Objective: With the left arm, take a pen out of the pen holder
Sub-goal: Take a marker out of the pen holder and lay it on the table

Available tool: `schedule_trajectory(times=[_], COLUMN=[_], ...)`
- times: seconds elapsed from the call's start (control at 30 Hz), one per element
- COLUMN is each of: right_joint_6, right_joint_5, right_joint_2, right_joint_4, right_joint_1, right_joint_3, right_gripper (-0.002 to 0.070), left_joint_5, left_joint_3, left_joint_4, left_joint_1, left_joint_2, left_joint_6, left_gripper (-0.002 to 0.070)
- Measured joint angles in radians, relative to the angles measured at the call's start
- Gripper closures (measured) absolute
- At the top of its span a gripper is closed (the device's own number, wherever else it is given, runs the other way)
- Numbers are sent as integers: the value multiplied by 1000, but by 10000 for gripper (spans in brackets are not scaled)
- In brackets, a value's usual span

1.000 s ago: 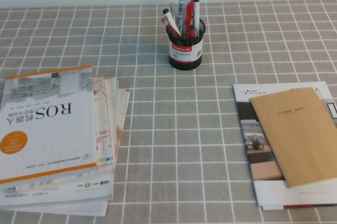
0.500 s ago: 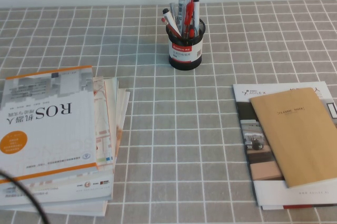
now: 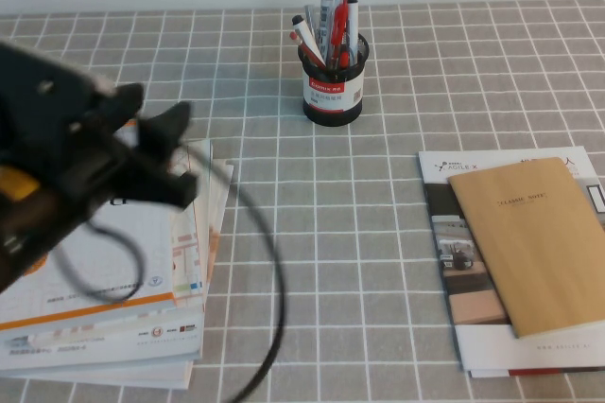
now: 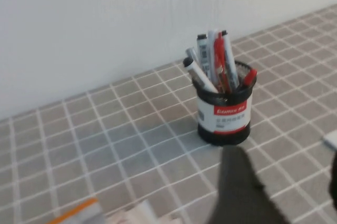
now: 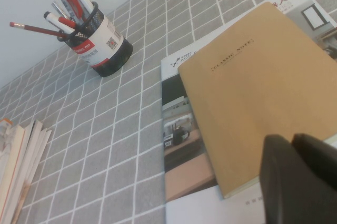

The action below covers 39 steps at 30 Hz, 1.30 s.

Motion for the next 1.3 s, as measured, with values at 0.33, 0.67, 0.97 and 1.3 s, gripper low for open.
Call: schedule_trajectory(times=[0.33, 0.67, 0.97, 1.3], right_joint_6=[0, 0, 0, 0], right_joint_5=[0, 0, 0, 0], right_joint_2=[0, 0, 0, 0], right_joint_4=[0, 0, 0, 0], right_joint_1=[0, 0, 0, 0], right_joint_3=[0, 0, 0, 0], right_gripper=[689, 689, 689, 689], left_joint_5=[-12, -37, -127, -335], left_joint_3=[-305, -558, -653, -664], left_joint_4=[-51, -51, -56, 172], left_joint_1=[-32, -32, -33, -84], left_joint_2=[402, 645, 822, 927], left_joint_6=[-247, -400, -443, -554], left_gripper=[209, 207, 207, 207])
